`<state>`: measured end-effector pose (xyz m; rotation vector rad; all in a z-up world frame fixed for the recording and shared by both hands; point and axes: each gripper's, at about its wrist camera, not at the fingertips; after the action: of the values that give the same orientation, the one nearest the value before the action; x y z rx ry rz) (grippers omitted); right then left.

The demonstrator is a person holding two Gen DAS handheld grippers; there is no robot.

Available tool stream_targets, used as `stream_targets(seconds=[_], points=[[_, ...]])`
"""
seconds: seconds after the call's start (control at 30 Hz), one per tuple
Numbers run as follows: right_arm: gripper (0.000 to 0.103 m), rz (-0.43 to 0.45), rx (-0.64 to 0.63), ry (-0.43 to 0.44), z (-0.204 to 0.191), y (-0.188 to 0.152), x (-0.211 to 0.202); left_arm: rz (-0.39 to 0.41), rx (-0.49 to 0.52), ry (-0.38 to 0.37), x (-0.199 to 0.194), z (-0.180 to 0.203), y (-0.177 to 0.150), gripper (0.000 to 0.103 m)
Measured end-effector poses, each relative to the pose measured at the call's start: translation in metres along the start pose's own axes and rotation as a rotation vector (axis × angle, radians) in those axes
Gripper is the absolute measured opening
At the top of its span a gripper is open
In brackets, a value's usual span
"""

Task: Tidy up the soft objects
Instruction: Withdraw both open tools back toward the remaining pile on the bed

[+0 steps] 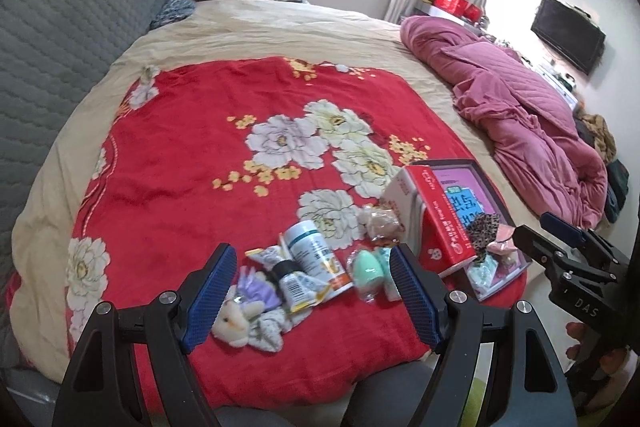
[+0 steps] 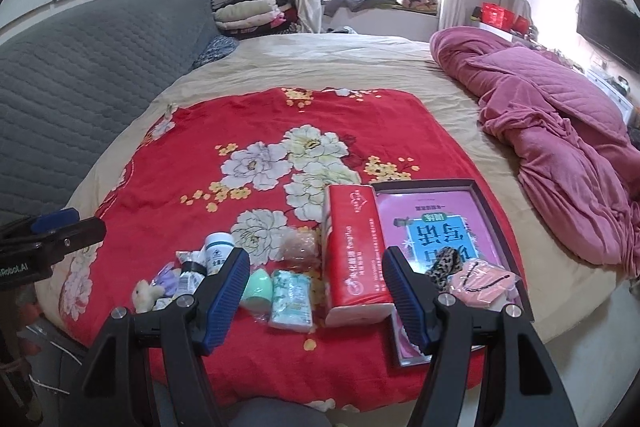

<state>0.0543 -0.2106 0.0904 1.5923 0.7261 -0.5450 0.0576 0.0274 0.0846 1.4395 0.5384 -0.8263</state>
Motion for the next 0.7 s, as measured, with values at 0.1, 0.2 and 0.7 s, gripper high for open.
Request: stream_targets(seconds=[0.1, 0.2, 0.7], points=[[0.068, -0.005, -0.012, 0.006, -0.005, -0.002, 0.003, -0.006, -0.022, 0.011, 0.000, -0.011, -0.007, 0.080], [0.068, -0.014, -0.020, 0.012, -0.009, -0.004, 0.007, -0.016, -0.037, 0.019, 0.001, -0.020, -0.013, 0.080], [0.068, -0.073, -0.040, 0.010, -0.021, -0.014, 0.036, -0.165, -0.073, 0.056, 0.045, -0.062, -0.069, 0.080]])
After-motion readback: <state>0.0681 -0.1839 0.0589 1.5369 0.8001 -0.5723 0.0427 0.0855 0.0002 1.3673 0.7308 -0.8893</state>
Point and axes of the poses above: each gripper's, at about its wrist camera, not at the fingertips, and x roughly the way its jaws point, z to its right, y to its top, and after that the axes turned 10 degrees about x, right-handed
